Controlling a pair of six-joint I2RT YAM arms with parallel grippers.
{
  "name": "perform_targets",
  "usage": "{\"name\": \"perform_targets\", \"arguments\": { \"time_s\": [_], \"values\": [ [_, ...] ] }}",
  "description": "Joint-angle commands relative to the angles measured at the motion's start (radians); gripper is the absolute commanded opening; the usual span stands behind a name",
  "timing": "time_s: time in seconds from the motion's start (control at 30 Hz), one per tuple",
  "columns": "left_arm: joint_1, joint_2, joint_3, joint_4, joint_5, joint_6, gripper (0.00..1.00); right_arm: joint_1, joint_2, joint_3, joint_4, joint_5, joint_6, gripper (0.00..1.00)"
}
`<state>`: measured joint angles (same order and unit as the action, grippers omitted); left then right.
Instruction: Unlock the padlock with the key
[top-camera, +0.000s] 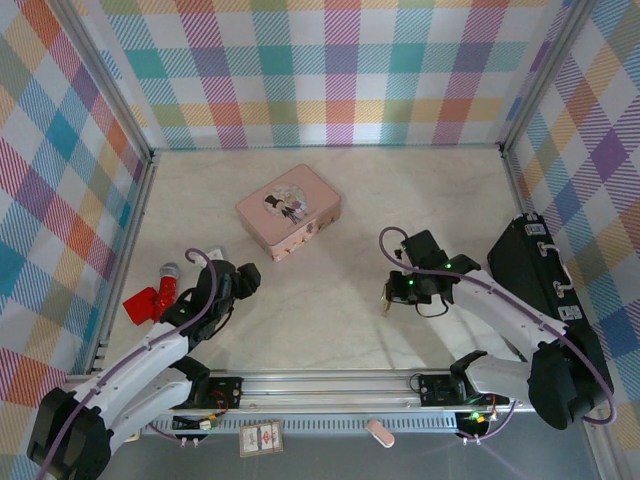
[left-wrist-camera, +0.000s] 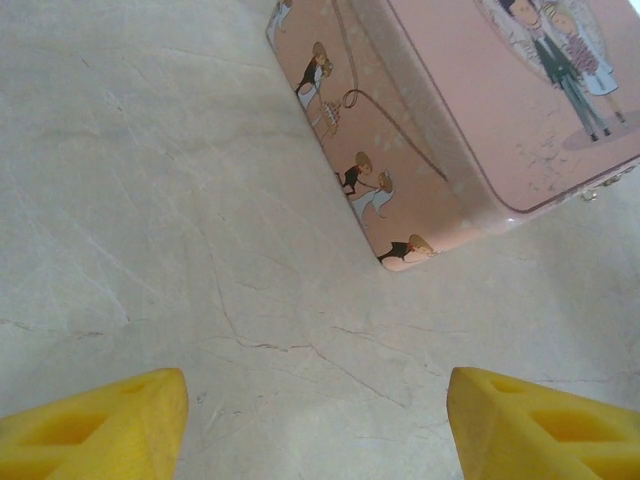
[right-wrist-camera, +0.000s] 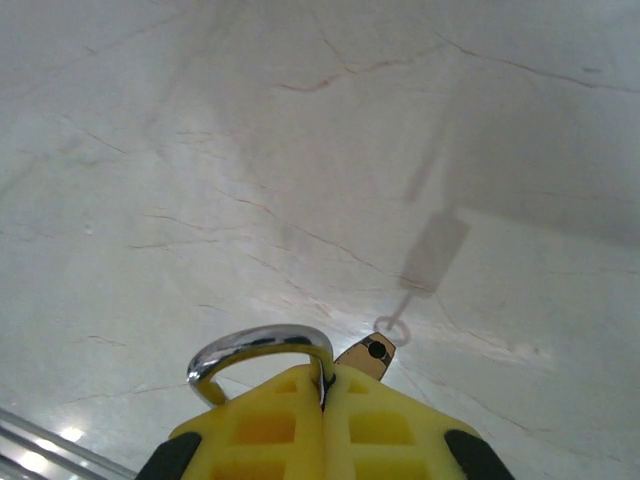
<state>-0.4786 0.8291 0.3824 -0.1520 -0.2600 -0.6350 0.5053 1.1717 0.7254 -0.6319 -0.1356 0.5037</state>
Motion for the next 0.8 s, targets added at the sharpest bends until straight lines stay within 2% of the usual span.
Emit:
{"name": "perform_targets", "arguments": {
  "time_s": [0.0, 0.43, 0.77],
  "values": [
    [0.011, 0.028, 0.011, 0.03, -0.001, 0.012, 0.69, 0.019, 0.008, -0.005, -0.049, 0.056, -0.007, 0.0],
    [0.018, 0.03, 0.016, 0.017, -0.015, 0.009, 0.69, 0.095, 0.26, 0.087, 0.026, 0.077, 0.016, 0.0],
    [0.029, -0.026, 0.019, -0.038, -0.026, 0.019, 0.69, 0.122, 0.37, 0.155, 0.022, 0.081, 0.023, 0.0]
  ]
}}
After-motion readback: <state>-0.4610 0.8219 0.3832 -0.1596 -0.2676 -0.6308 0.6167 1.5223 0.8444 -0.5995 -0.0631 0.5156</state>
